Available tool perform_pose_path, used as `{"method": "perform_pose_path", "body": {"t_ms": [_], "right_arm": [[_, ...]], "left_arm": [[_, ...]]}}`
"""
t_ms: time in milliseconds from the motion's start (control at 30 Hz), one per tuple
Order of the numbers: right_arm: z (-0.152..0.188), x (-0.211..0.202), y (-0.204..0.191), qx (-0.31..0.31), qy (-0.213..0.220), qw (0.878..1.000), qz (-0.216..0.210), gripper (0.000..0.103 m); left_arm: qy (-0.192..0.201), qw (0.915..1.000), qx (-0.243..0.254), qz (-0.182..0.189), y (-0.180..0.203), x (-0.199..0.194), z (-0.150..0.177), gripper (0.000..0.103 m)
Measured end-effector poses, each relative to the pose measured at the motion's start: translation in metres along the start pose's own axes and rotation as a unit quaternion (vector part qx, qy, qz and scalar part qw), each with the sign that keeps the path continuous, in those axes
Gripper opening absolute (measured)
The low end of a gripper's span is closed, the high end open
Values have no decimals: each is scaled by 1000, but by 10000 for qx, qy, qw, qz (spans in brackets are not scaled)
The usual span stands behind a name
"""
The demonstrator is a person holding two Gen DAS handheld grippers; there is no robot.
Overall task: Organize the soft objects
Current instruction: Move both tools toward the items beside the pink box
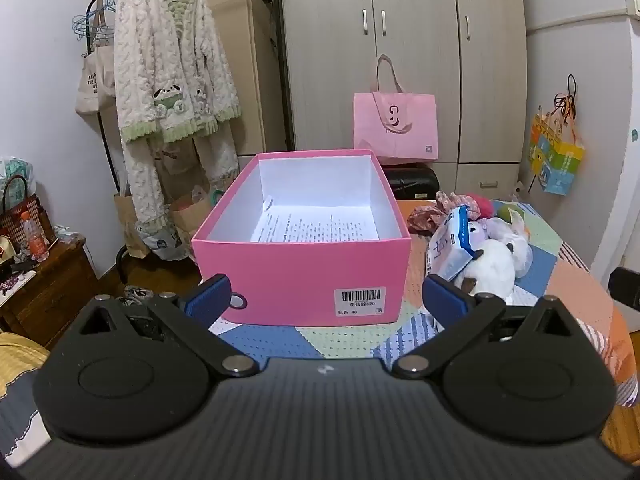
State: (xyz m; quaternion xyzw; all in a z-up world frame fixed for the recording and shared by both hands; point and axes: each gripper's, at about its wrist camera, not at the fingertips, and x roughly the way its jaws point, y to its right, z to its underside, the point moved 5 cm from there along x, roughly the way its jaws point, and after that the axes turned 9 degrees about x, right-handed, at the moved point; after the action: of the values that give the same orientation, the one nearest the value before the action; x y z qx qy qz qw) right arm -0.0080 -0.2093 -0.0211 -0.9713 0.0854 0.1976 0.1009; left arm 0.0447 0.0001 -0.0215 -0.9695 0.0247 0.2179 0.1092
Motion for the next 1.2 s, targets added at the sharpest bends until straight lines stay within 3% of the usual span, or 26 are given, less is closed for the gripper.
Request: {"method": "perform_pose_path", "body": {"t_ms": [200, 567, 667, 933, 1200], "right_arm": [[-3, 0, 2, 25, 19, 10000, -13, 103], [7, 0, 2, -7, -63, 10000, 15, 103], [7, -2, 5, 3, -47, 10000, 42, 103], [3, -12, 9, -52, 172, 9997, -144, 103], [1, -13, 12, -63, 261, 9996, -39, 103]], "left_arm": [[-23, 10000, -8, 28, 0, -1, 1, 103], [211, 9987, 228, 398, 18, -5, 5, 103], [350, 9985, 279, 324, 20, -10, 6, 103], [151, 9993, 228, 268, 17, -2, 10, 103], [189, 9994, 151, 235, 13, -5, 13, 103]]}}
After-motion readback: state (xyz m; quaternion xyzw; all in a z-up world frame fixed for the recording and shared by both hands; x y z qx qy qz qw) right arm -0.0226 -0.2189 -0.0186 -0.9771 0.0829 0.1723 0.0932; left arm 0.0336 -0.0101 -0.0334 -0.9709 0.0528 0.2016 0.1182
